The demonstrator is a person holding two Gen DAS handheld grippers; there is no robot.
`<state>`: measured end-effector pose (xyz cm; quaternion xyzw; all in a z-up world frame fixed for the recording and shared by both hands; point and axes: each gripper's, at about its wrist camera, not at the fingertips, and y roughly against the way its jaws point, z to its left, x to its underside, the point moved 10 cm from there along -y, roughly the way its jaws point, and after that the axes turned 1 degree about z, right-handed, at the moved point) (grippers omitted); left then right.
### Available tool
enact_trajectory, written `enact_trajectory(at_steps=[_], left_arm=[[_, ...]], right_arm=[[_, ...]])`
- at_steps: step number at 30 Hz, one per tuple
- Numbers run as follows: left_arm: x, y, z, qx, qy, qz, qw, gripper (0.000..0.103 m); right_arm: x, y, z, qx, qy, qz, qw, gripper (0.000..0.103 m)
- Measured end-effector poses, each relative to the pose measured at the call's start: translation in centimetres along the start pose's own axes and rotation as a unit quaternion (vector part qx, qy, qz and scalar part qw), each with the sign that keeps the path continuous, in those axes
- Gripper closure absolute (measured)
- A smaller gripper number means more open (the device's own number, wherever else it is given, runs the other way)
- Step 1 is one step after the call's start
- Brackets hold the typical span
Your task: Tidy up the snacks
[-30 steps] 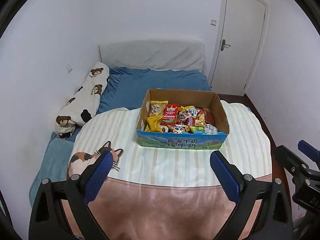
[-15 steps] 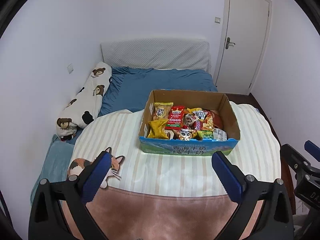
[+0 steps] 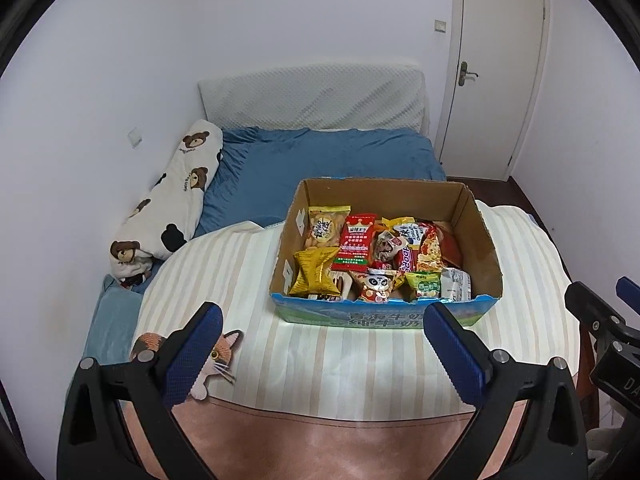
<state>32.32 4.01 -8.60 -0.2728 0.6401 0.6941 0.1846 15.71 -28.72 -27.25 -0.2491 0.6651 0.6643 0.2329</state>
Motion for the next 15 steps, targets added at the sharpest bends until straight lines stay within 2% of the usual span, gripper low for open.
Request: enact_trajectory(at_steps=[10, 15], left_arm=[[0.6, -2.6, -1.0, 0.003, -0.012, 0.041, 0.9991, 0.000], [0.8, -2.8, -1.8, 0.006, -0.023, 0.047, 0.9986, 0.000]], right_arm=[[0.1, -2.2, -0.3, 0.008, 0.007, 0.023, 1.000, 0.000], [0.2, -3.0, -0.5, 0.010, 0.004, 0.032, 0.999, 0.000]])
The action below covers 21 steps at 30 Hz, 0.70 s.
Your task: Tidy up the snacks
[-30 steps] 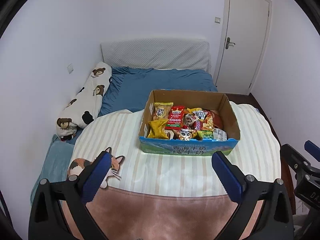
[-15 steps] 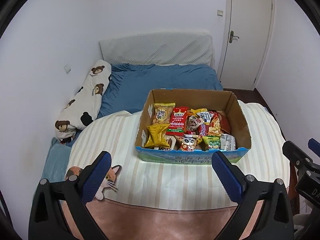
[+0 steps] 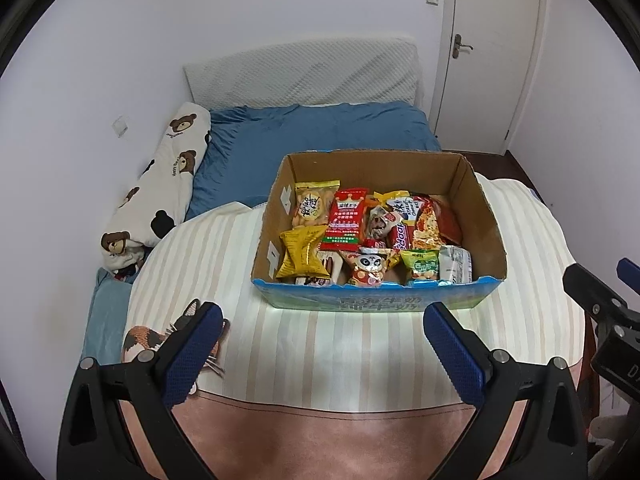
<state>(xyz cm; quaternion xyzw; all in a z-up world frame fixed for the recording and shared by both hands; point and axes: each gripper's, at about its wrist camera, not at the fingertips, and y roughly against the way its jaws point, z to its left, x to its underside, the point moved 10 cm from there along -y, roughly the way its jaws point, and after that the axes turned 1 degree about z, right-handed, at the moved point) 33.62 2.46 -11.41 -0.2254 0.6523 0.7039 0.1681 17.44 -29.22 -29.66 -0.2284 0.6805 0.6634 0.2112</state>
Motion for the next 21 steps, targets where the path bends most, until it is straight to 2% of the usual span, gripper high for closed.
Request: enact_trajectory(at_steps=[21], left_arm=[[-0.40, 0.13, -0.05, 0.010, 0.002, -0.001, 0.9999, 0.000]], right_arm=[[0.39, -0.15, 0.21, -0.005, -0.003, 0.009, 1.000, 0.000]])
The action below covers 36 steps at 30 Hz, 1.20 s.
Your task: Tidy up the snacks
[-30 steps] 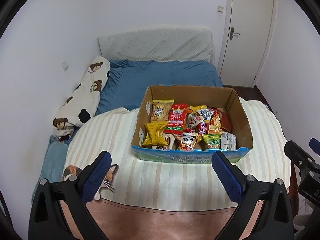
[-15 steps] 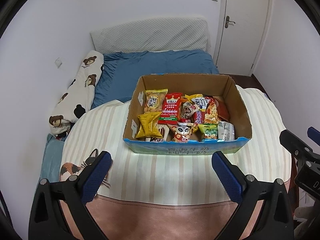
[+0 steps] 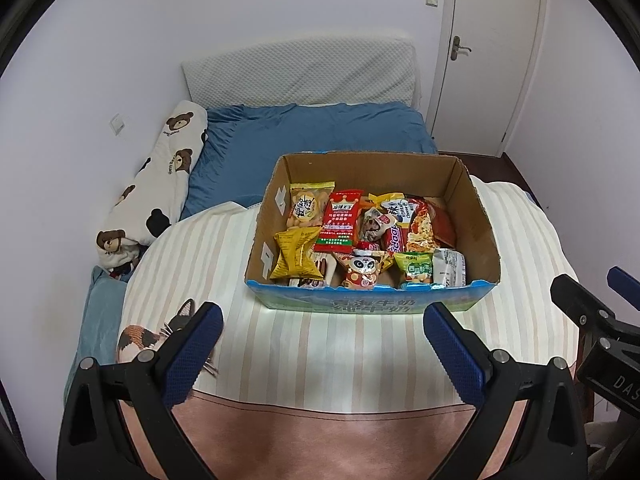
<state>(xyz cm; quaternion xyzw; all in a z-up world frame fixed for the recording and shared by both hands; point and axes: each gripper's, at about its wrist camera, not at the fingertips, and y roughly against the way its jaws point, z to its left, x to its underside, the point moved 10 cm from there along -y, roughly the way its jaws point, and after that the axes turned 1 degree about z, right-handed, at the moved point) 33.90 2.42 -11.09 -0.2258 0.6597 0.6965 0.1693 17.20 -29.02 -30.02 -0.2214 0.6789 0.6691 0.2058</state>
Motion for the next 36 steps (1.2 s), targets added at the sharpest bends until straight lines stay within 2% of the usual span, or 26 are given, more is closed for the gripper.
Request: enact_trajectory(at_steps=[36], left_arm=[[-0.9, 1.2, -0.3, 0.003, 0.005, -0.015, 0.9999, 0.000]], right_arm=[[0.0, 0.2, -0.4, 0.000, -0.009, 0.000, 1.000, 0.000]])
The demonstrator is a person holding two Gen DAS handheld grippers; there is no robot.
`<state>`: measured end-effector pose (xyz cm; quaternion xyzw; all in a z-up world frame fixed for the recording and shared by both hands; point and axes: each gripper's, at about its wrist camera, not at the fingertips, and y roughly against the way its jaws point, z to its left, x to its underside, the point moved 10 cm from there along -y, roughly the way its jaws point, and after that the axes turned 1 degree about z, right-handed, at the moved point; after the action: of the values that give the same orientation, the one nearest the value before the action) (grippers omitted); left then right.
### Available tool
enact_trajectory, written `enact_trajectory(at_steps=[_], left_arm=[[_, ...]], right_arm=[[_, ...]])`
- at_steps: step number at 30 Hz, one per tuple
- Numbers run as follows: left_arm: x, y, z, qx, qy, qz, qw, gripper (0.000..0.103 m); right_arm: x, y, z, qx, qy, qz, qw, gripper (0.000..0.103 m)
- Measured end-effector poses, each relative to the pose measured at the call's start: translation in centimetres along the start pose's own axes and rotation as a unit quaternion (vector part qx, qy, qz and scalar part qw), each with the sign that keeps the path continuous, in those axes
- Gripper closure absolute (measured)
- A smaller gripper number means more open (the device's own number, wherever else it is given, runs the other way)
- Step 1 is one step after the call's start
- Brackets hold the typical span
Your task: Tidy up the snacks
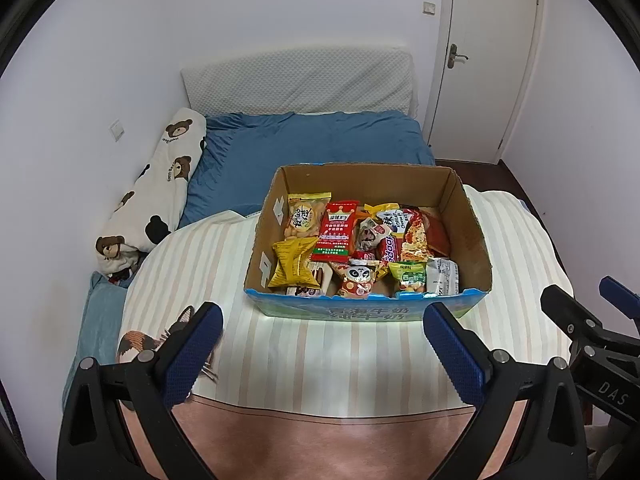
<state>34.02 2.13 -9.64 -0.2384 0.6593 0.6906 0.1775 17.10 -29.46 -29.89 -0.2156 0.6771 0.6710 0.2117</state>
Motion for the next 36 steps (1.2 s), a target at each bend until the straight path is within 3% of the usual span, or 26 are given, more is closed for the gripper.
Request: enact_trajectory(at_steps=[36], left_arm=[[-0.03, 0.38, 0.01, -0.004, -0.001, -0.008, 1.0000, 0.000]], right_arm=[[-0.61, 0.57, 0.35, -0.001, 0.006, -0.006, 1.000, 0.000]])
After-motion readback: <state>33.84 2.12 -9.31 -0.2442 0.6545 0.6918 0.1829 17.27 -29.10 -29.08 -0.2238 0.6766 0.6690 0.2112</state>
